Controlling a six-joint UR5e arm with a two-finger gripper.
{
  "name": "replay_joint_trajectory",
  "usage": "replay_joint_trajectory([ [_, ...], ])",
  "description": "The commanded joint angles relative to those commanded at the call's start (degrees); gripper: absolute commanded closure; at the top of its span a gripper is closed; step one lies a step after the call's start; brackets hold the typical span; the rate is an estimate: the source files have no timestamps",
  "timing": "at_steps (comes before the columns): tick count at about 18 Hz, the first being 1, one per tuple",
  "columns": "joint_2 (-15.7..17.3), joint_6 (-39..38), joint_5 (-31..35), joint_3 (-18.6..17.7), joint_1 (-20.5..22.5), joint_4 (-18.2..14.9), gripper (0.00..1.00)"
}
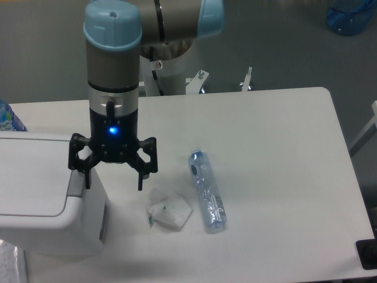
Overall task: Open the trash can
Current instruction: 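Lower the gripper fingers onto the lid edge and push it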
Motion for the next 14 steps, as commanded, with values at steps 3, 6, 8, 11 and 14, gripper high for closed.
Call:
replay_joint_trajectory([
  [3, 0.00, 0.00, 0.00, -0.70, -0.09, 0.09, 0.00],
  [6, 0.00, 0.00, 0.00, -0.88, -0.35, 0.09, 0.00],
  [8, 0.00, 0.00, 0.09, -1.05, -0.35, 0.09, 0.00],
  [11, 0.09, 0.00, 0.09, -1.06, -0.35, 0.09, 0.00],
  [14, 0.09, 0.00, 0.00, -1.14, -0.35, 0.09, 0.00],
])
